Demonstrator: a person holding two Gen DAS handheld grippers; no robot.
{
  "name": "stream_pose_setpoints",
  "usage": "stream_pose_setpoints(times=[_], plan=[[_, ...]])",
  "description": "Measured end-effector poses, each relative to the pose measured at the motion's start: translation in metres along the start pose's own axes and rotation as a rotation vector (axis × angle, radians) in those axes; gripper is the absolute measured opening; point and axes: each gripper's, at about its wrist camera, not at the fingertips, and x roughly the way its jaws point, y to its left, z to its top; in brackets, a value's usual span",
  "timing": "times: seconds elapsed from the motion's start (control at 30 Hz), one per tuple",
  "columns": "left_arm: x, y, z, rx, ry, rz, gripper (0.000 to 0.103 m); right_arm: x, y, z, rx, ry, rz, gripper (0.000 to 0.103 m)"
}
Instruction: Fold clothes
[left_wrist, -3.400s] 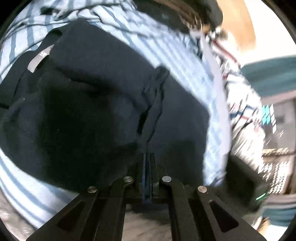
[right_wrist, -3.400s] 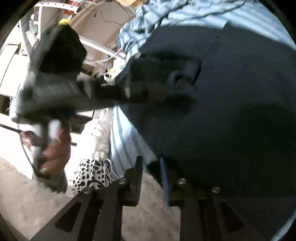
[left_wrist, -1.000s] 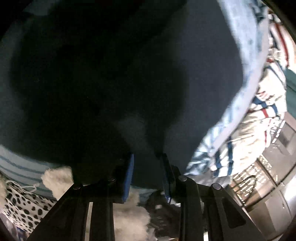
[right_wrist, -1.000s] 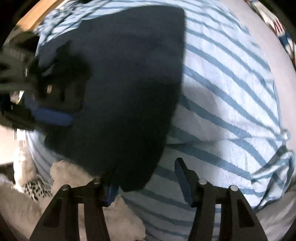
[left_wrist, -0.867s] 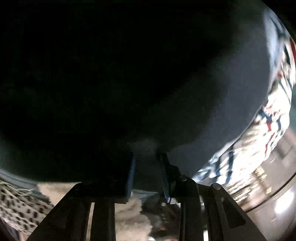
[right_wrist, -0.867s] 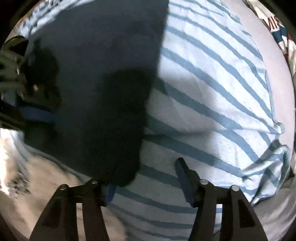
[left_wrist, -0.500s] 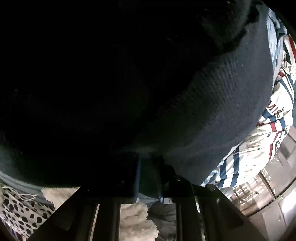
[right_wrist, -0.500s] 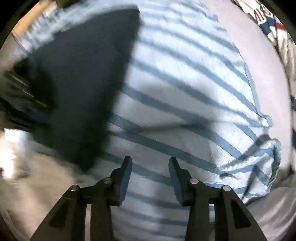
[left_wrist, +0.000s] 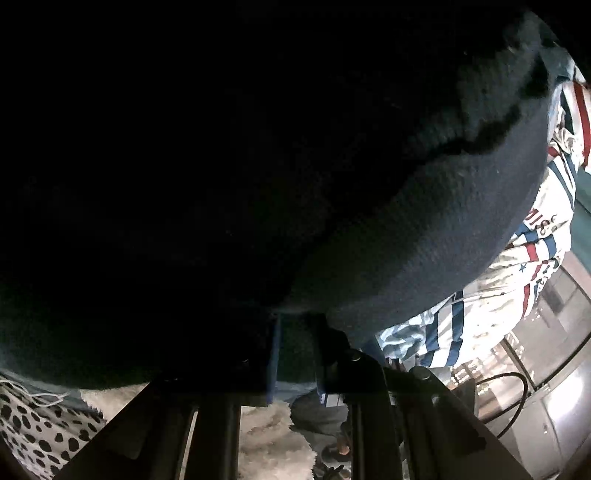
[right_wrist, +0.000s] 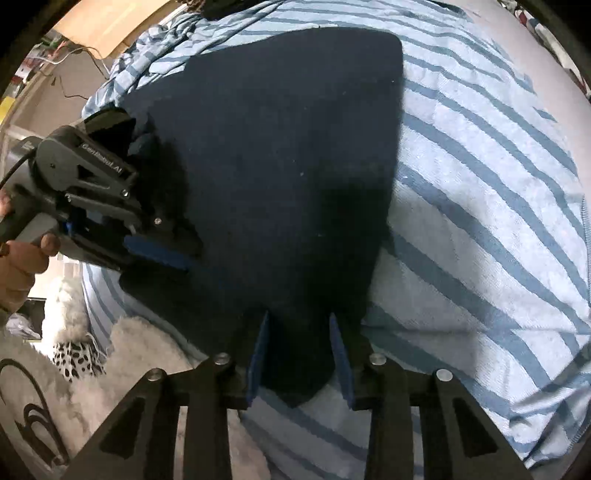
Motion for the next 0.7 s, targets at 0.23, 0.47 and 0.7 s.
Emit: stream_pose_setpoints(times=[0.23, 0.47, 0.7], plan=[[-0.006, -0.05, -0.034, 0.146, -0.049, 0.071, 0.019, -0.033, -0.017, 0.023, 0.095, 0.033, 0.123, 0.054], [-0.072, -0.143, -0.063, 0.52, -0.469, 0.12, 0.019, -0.073, -0.021, 0.086, 0.074, -0.228, 0.031, 0.055], [-0.12, -0.077, 0.001, 0.789, -0.83, 0.536, 0.019, -0.011, -0.048, 0.14, 0.152, -0.232, 0.024, 0.051]])
